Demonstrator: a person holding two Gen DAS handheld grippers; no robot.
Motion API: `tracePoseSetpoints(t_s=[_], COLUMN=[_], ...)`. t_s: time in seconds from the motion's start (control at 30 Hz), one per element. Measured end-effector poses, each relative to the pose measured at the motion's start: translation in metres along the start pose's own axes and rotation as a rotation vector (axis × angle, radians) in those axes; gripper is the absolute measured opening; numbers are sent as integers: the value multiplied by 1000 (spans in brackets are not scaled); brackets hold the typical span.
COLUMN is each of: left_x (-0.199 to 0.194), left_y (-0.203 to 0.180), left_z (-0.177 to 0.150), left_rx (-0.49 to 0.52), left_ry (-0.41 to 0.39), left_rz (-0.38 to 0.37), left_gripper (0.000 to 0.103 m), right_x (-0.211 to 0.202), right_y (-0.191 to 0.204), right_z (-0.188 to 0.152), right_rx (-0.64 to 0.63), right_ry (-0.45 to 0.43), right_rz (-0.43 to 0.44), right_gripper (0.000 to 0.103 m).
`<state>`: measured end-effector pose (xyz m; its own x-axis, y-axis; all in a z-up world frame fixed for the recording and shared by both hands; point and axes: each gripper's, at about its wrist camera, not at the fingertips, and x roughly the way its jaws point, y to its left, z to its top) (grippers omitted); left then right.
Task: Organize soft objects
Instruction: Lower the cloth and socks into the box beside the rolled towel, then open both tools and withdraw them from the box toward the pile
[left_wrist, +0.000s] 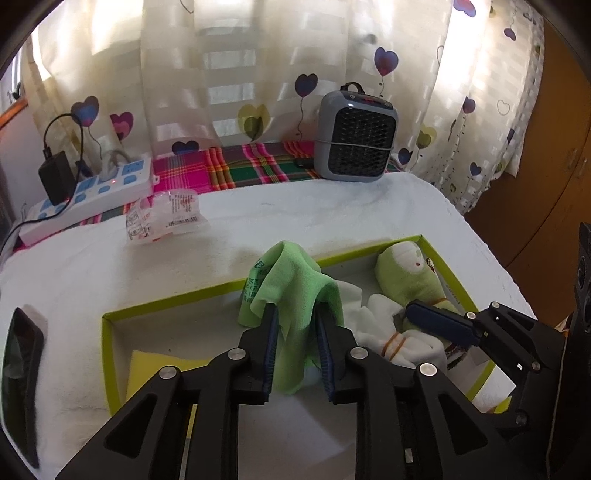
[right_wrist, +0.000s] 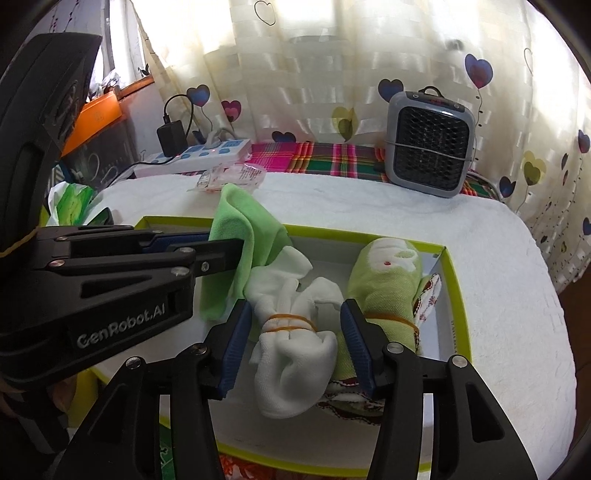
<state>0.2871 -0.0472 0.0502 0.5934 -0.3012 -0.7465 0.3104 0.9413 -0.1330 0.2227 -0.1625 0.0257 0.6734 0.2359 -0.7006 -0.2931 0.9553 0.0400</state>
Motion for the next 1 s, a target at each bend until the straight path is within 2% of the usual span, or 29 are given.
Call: tracePoseSetpoints(t_s=[0.2, 0.4, 0.77, 1.0], left_x=[-4, -11, -27, -42], left_y=[1, 4, 1, 0], left_z=[-1, -4, -14, -21], left_rx=[-2, -18, -19, -30], left_ry=[-1, -5, -21, -40], left_rz=[13, 15, 40, 38], left_gripper=[29, 40, 47, 54], right_x=[3, 0, -16, -28], right_y=[4, 3, -2, 0], right_z=[0, -1, -5, -10], right_rx=[-38, -29, 13, 18], right_ry=[-2, -9, -27, -47], right_rz=[-79, -74, -32, -30], right_gripper=[51, 51, 52, 58])
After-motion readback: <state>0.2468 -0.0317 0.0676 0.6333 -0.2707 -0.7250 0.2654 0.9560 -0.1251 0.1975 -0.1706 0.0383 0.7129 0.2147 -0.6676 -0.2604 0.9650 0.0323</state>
